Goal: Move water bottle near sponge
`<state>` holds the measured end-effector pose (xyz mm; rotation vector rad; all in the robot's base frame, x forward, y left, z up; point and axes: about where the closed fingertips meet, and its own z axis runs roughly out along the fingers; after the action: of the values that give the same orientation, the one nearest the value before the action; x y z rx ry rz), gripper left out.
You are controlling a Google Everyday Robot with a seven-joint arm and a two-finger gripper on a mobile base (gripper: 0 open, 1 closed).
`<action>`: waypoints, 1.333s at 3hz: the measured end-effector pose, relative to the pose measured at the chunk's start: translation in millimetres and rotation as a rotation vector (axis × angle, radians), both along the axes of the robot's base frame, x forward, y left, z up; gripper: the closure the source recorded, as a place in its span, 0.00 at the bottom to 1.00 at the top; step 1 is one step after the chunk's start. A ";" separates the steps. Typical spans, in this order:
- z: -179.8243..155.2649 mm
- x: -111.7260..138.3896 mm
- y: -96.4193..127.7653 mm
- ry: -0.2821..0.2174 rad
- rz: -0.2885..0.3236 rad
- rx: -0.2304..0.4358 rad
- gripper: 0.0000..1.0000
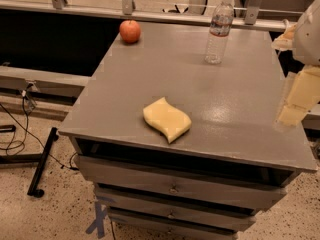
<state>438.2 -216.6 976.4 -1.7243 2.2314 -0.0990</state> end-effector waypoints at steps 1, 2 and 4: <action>-2.3 5.0 -0.5 -0.018 -0.003 0.003 0.00; -20.2 37.6 -17.1 -0.052 -0.051 0.060 0.00; -45.8 148.6 -60.5 -0.220 -0.221 0.295 0.00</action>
Offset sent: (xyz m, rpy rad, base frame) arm 0.0992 -0.0421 -0.0559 0.1548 -0.1008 -0.1192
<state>586.8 -277.1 930.6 -1.2491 2.1408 -0.0075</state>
